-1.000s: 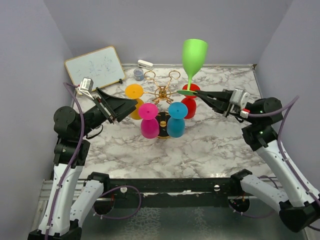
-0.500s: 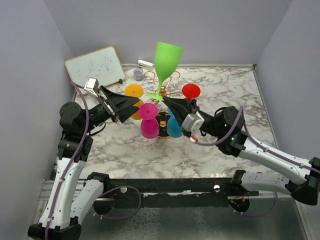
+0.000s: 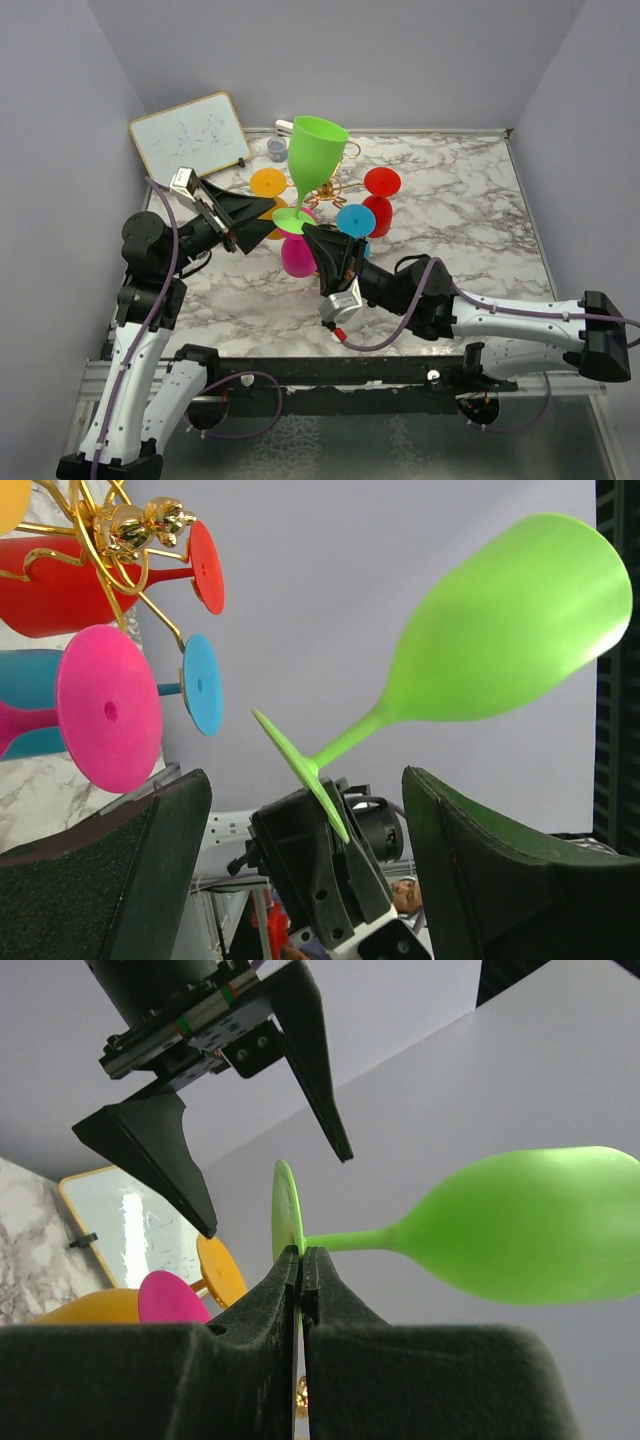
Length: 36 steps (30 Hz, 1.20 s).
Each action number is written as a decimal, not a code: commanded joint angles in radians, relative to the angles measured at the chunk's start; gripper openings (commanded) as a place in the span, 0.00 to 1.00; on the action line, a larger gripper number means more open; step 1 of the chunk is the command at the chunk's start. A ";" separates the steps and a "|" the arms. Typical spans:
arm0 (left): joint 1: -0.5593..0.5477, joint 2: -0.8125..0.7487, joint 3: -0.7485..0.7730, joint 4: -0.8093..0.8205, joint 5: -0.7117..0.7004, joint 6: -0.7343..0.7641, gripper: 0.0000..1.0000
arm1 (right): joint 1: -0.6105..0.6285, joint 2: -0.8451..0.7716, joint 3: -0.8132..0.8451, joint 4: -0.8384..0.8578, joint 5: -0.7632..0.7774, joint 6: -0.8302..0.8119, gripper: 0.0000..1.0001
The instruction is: Take the wine glass off the wine glass rack
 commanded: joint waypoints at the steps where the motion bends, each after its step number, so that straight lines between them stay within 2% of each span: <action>1: -0.008 -0.019 -0.013 -0.018 -0.021 -0.016 0.77 | 0.045 0.032 -0.003 0.137 0.073 -0.131 0.01; 4: -0.010 -0.023 -0.019 -0.013 -0.019 -0.023 0.72 | 0.070 0.050 0.003 0.134 0.086 -0.161 0.01; 9: -0.011 -0.027 -0.015 -0.006 -0.018 -0.028 0.58 | 0.093 0.077 -0.002 0.155 0.107 -0.197 0.01; 13: -0.013 -0.032 -0.020 0.002 -0.012 -0.036 0.55 | 0.104 0.109 0.002 0.164 0.116 -0.210 0.01; 18: -0.017 -0.037 -0.029 0.018 -0.004 -0.039 0.36 | 0.114 0.154 0.007 0.201 0.140 -0.238 0.01; 23: -0.021 -0.044 -0.050 0.023 0.000 -0.038 0.00 | 0.124 0.181 -0.006 0.274 0.170 -0.265 0.01; 27: -0.022 -0.050 -0.062 0.025 -0.013 -0.020 0.00 | 0.133 0.160 -0.037 0.328 0.213 -0.258 0.05; 29: -0.022 -0.052 -0.063 0.030 -0.025 -0.002 0.00 | 0.145 0.127 -0.056 0.332 0.251 -0.234 0.20; 32: -0.021 -0.069 -0.080 0.100 -0.059 0.008 0.00 | 0.176 0.048 -0.087 0.271 0.320 -0.187 0.34; 36: -0.022 -0.084 -0.087 0.166 -0.105 0.037 0.00 | 0.238 -0.111 -0.098 0.084 0.425 -0.067 0.41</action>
